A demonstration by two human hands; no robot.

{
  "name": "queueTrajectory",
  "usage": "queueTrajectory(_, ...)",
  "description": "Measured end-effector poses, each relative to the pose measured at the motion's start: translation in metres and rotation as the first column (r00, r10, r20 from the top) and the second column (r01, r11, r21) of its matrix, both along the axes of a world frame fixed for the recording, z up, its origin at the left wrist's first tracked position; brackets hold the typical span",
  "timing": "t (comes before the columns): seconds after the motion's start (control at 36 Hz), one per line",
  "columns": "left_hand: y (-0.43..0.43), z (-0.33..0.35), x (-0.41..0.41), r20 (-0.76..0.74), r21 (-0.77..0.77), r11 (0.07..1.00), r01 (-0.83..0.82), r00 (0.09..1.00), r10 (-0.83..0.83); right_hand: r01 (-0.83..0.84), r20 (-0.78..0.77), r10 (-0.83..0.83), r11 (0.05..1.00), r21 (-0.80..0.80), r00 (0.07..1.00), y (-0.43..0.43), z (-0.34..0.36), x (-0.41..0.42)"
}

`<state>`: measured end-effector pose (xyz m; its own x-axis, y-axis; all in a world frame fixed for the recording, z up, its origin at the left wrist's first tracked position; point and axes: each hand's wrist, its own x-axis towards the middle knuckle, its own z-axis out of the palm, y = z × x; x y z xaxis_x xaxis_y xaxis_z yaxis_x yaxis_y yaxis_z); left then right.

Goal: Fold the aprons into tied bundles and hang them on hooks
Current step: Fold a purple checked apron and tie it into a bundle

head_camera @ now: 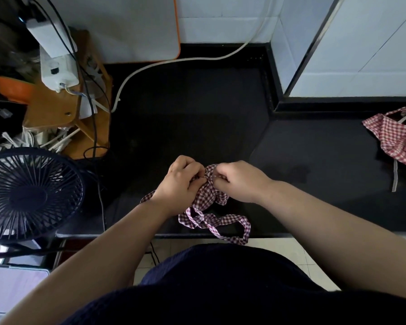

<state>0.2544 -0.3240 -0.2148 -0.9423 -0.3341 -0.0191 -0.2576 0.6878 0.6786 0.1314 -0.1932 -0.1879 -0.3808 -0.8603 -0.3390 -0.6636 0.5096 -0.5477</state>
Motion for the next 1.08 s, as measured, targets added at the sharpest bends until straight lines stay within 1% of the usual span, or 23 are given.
queueTrajectory(0.19, 0.0, 0.002, 0.001, 0.009, 0.025, 1.0, 0.013, 1.0, -0.013, 0.004, -0.015, -0.005, 0.997, -0.079, 1.0, 0.004, -0.008, 0.002)
queueTrajectory(0.42, 0.001, 0.002, 0.001, 0.045, 0.064, 0.998, -0.004, 0.999, 0.001, 0.088, -0.005, -0.089, 0.994, -0.063, 0.996, 0.002, -0.009, 0.005)
queueTrajectory(0.53, 0.001, 0.005, 0.001, 0.063, 0.091, 0.995, -0.029, 0.998, 0.023, 0.095, -0.102, -0.098, 0.995, -0.036, 0.99, 0.005, -0.007, 0.006)
queueTrajectory(0.61, 0.0, 0.006, 0.006, 0.066, 0.139, 0.987, -0.081, 0.995, 0.072, 0.124, -0.148, -0.132, 0.99, -0.063, 0.98, 0.009, -0.006, 0.007)
queueTrajectory(0.64, -0.001, 0.006, 0.009, 0.102, 0.16, 0.982, -0.104, 0.991, 0.089, 0.134, -0.149, -0.144, 0.988, -0.072, 0.978, 0.01, -0.005, 0.007)
queueTrajectory(0.69, -0.005, 0.004, 0.013, 0.223, 0.188, 0.969, -0.16, 0.968, 0.117, 0.137, -0.122, -0.146, 0.988, -0.078, 0.982, 0.011, -0.004, 0.006)
queueTrajectory(0.72, -0.008, 0.003, 0.015, 0.282, 0.179, 0.968, -0.179, 0.951, 0.124, 0.126, -0.108, -0.133, 0.99, -0.061, 0.985, 0.01, -0.003, 0.006)
queueTrajectory(0.78, -0.012, 0.001, 0.019, 0.345, 0.145, 0.974, -0.175, 0.931, 0.116, 0.142, -0.154, -0.142, 0.99, -0.011, 0.978, 0.012, -0.002, 0.009)
queueTrajectory(0.81, -0.014, 0.0, 0.02, 0.352, 0.129, 0.977, -0.171, 0.929, 0.116, 0.178, -0.202, -0.178, 0.984, -0.021, 0.963, 0.012, -0.002, 0.012)
queueTrajectory(0.86, -0.015, 0.002, 0.021, 0.36, 0.102, 0.976, -0.192, 0.922, 0.144, 0.28, -0.276, -0.306, 0.951, -0.132, 0.911, 0.014, -0.001, 0.02)
queueTrajectory(0.92, -0.016, 0.005, 0.021, 0.365, 0.089, 0.967, -0.24, 0.911, 0.192, 0.37, -0.279, -0.431, 0.896, -0.247, 0.858, 0.015, -0.001, 0.032)
queueTrajectory(0.94, -0.016, 0.006, 0.018, 0.364, 0.1, 0.955, -0.28, 0.903, 0.226, 0.394, -0.254, -0.455, 0.882, -0.257, 0.853, 0.015, -0.002, 0.036)
queueTrajectory(0.97, -0.015, 0.006, 0.016, 0.361, 0.131, 0.937, -0.325, 0.895, 0.26, 0.407, -0.202, -0.453, 0.883, -0.232, 0.868, 0.016, -0.003, 0.039)
queueTrajectory(1.03, -0.014, 0.007, 0.012, 0.365, 0.264, 0.88, -0.396, 0.885, 0.289, 0.431, -0.02, -0.433, 0.9, -0.066, 0.901, 0.017, -0.001, 0.051)
queueTrajectory(1.06, -0.014, 0.006, 0.01, 0.36, 0.36, 0.835, -0.417, 0.888, 0.288, 0.412, 0.003, -0.412, 0.911, 0.026, 0.911, 0.018, -0.002, 0.056)
queueTrajectory(1.08, -0.015, 0.005, 0.009, 0.35, 0.449, 0.788, -0.422, 0.894, 0.279, 0.364, -0.064, -0.359, 0.927, 0.093, 0.931, 0.019, -0.003, 0.06)
